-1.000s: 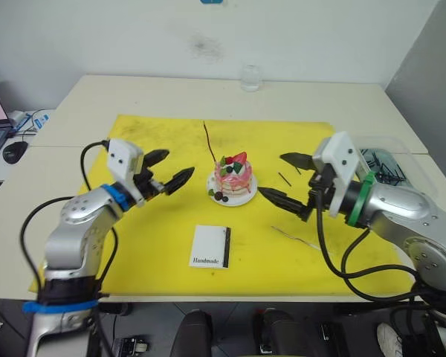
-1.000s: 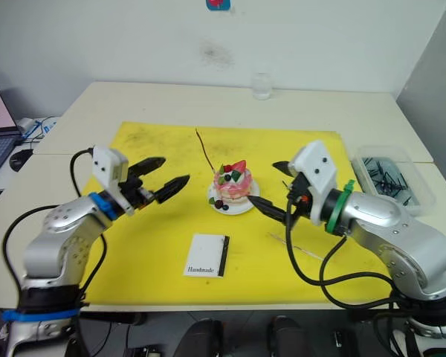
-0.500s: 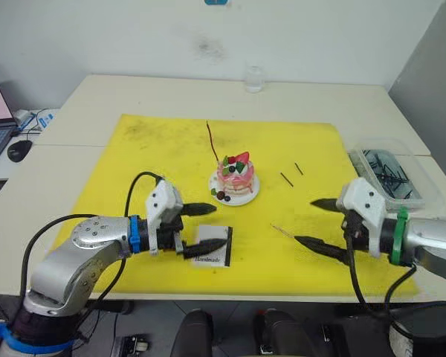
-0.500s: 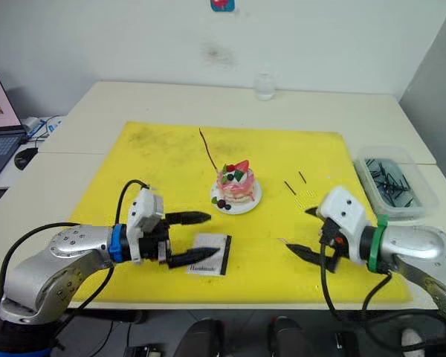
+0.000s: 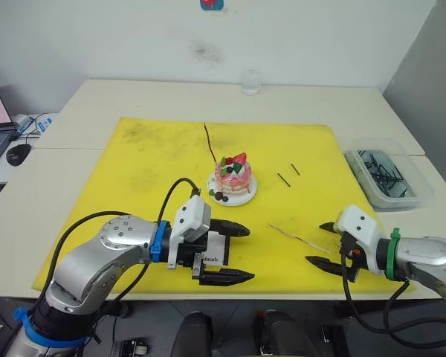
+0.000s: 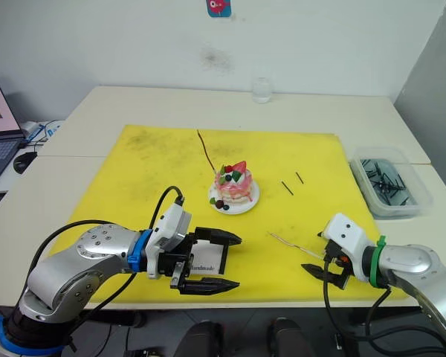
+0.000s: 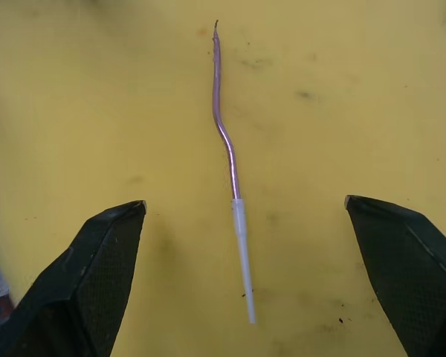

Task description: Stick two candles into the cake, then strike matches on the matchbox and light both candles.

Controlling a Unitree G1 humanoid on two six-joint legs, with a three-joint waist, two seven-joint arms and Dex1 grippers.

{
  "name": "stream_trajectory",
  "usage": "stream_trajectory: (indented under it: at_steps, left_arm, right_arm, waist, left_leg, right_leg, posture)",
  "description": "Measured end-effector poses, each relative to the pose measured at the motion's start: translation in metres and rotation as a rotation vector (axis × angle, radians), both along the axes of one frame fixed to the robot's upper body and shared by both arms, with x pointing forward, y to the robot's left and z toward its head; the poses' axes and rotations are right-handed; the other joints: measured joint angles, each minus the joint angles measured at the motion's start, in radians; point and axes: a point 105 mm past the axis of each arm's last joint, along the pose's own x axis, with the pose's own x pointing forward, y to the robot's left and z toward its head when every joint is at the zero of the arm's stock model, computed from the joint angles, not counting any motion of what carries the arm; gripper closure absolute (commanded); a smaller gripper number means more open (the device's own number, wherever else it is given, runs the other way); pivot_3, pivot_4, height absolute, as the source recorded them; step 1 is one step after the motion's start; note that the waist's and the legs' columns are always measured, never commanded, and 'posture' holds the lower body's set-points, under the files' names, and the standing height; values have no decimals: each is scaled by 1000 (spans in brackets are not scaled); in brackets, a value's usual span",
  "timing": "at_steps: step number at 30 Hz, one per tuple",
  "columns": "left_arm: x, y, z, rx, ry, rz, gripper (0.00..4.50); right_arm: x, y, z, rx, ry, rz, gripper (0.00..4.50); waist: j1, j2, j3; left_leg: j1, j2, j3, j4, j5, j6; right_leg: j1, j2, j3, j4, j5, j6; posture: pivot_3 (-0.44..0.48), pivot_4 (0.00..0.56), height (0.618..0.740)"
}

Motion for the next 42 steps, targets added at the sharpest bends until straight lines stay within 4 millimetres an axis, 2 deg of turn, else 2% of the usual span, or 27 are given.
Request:
stream_trajectory:
  at_steps: [7, 11, 17, 20, 22, 26, 31, 33, 37, 42]
  left_arm:
    - [1, -2, 2, -5, -12, -3, 0]
    - [1, -2, 2, -8, -17, -1, 0]
    - [1, -4, 1, -11, -20, -5, 0]
    - [0, -5, 2, -15, -25, -7, 0]
    - [0, -5, 2, -18, -25, -8, 0]
    - [-2, -7, 3, -24, -11, -15, 0]
    - [-7, -11, 6, -28, -8, -41, 0]
    - [-8, -12, 8, -36, -6, -52, 0]
    - [-9, -14, 11, -43, -6, -67, 0]
    - [-9, -15, 13, -42, -13, -73, 0]
  right_arm:
    - [-3, -1, -11, -57, -12, 25, 3051]
    - [-4, 3, -11, -67, -27, 42, 4439]
    - [-7, 12, -4, -60, -31, 66, 4480]
    - [-6, 9, 5, -32, -21, 56, 4480]
    - [-5, 1, 18, -28, -32, 42, 4480]
    - [-9, -32, 38, -115, -28, -3, 4480]
    - [-30, -79, 17, -175, 111, -89, 4480]
    - [-35, -93, 10, -195, 137, -119, 4480]
    - [-46, -106, -3, -221, 181, -151, 4480]
    - [-40, -107, -3, -209, 153, -182, 4480]
  waist:
    - [0, 0, 0]
    - [0, 0, 0]
    - [0, 0, 0]
    - [1, 0, 0]
    - [1, 0, 0]
    - [3, 0, 0]
    - [6, 0, 0]
    - [4, 0, 0]
    - [0, 0, 0]
    - [-1, 0, 0]
  left_leg:
    - [0, 0, 0, -1, 0, 0]
    - [0, 0, 0, 0, 0, 0]
    - [0, 0, 0, 0, 0, 0]
    - [0, 0, 0, 0, 0, 0]
    - [0, 0, 0, 0, 0, 0]
    - [0, 0, 0, 0, 0, 0]
    - [0, -1, 0, 0, 0, 0]
    - [0, -1, 0, 0, 0, 0]
    - [1, -1, -1, 0, 0, 0]
    - [2, -1, -1, 0, 0, 0]
  right_leg:
    - [0, 0, 0, 0, 0, 0]
    - [0, 0, 0, 0, 0, 0]
    - [0, 0, 0, 0, 0, 0]
    - [0, 0, 0, 0, 0, 0]
    - [0, 0, 0, 0, 0, 0]
    - [1, 0, 0, -1, 0, 0]
    - [1, 0, -1, -1, -1, 1]
    - [1, 0, 0, -1, -1, 1]
    - [1, 0, 0, 0, -2, -1]
    - [1, 0, 0, 0, -2, -2]
  posture:
    - [0, 150, 740]
    - [0, 150, 740]
    - [0, 150, 740]
    - [0, 150, 740]
    - [0, 150, 740]
    - [0, 150, 740]
    - [0, 150, 740]
    - [0, 150, 740]
    - [0, 150, 740]
    - [0, 150, 740]
